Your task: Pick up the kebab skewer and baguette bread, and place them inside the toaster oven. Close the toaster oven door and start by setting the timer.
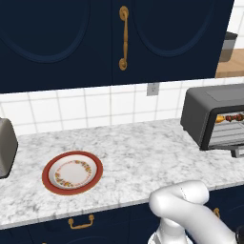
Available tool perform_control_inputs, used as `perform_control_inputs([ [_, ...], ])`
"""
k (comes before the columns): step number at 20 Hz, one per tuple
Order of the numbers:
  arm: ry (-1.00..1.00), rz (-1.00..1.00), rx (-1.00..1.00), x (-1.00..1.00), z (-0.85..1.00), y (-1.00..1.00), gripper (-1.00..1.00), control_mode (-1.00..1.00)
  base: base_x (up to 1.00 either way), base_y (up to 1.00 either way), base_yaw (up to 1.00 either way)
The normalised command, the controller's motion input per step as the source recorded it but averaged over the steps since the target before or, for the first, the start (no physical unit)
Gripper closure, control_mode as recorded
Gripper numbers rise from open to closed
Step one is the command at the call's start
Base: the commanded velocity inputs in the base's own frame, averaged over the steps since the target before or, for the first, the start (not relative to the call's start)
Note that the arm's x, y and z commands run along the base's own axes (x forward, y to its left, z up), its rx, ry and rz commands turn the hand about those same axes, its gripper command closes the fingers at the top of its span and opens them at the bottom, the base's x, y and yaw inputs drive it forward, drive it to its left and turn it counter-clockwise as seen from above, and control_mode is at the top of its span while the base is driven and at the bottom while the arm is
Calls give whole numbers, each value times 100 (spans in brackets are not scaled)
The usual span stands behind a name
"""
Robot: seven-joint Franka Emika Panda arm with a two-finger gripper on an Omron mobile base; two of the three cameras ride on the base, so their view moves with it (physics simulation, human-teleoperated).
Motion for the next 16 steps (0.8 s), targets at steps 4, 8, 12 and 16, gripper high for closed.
perform_control_inputs([
  [4, 3, -1, 0, -100, -47, -34, -100, -100, 0, 0, 0],
  [8, 14, -1, 0, -98, -36, -20, -100, -100, 0, 0, 0],
  [12, 12, 0, 0, -30, -21, -1, -100, -100, 0, 0, 0],
  [16, 1, 0, 0, 30, -23, 0, -100, -100, 0, 0, 0],
])
